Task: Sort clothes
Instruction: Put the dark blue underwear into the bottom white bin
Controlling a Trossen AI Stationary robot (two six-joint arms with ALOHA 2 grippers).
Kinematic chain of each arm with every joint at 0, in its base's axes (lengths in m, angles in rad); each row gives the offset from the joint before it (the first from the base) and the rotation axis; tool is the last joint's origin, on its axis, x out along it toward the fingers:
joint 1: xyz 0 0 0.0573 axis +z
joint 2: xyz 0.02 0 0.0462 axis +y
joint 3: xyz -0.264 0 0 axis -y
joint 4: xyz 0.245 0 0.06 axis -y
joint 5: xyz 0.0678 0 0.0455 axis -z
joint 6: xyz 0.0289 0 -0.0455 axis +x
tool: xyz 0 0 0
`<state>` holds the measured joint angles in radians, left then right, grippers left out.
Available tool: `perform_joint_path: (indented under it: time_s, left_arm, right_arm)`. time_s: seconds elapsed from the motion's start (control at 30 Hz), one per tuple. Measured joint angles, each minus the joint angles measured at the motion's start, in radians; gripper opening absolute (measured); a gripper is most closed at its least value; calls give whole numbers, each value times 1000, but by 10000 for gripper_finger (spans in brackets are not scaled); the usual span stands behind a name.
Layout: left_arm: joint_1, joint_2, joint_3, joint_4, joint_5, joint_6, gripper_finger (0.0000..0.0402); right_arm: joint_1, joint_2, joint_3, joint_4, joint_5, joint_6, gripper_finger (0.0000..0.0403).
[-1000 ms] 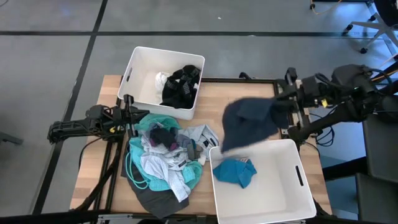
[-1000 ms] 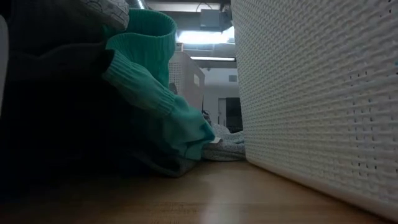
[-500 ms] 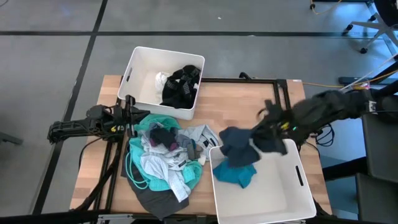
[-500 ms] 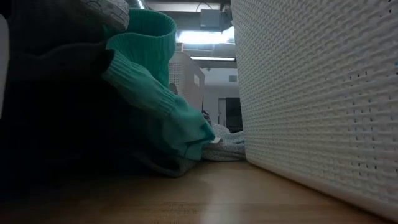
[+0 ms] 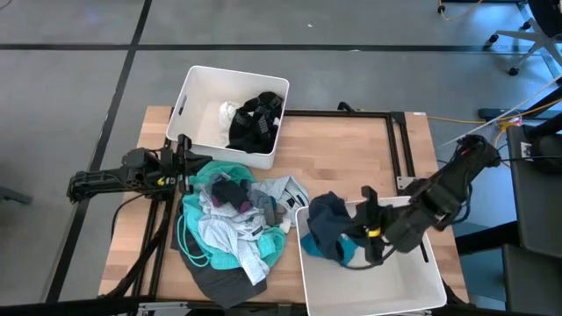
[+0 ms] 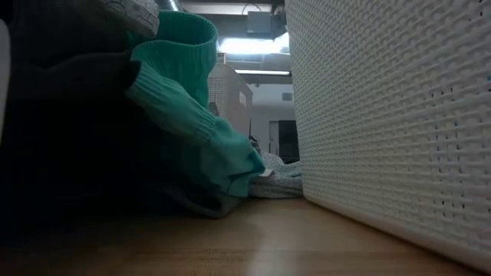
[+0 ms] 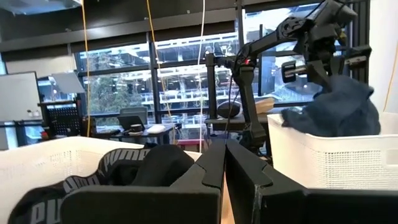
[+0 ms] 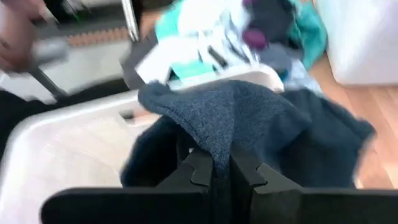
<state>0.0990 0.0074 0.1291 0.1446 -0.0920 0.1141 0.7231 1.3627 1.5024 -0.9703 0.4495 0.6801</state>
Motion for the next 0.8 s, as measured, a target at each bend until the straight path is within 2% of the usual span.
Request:
perform_joint_path:
  time_s: [0.07, 0.2, 0.3, 0.63, 0.8]
  left_arm:
    - [0, 0, 0, 1, 0, 23, 4]
    - [0, 0, 0, 2, 0, 26, 4]
    - [0, 0, 0, 2, 0, -4, 4]
    - [0, 0, 0, 2, 0, -57, 4]
    - [0, 0, 0, 1, 0, -47, 4]
  right_arm:
    - [0, 18, 0, -66, -26, 54, 21]
    - [-2, 48, 0, -230, -77, 266, 21]
    - [9, 68, -1, -310, -110, 335, 21]
    - [7, 126, 0, -329, -56, 337, 26]
    - [1, 139, -1, -298, -50, 337, 82]
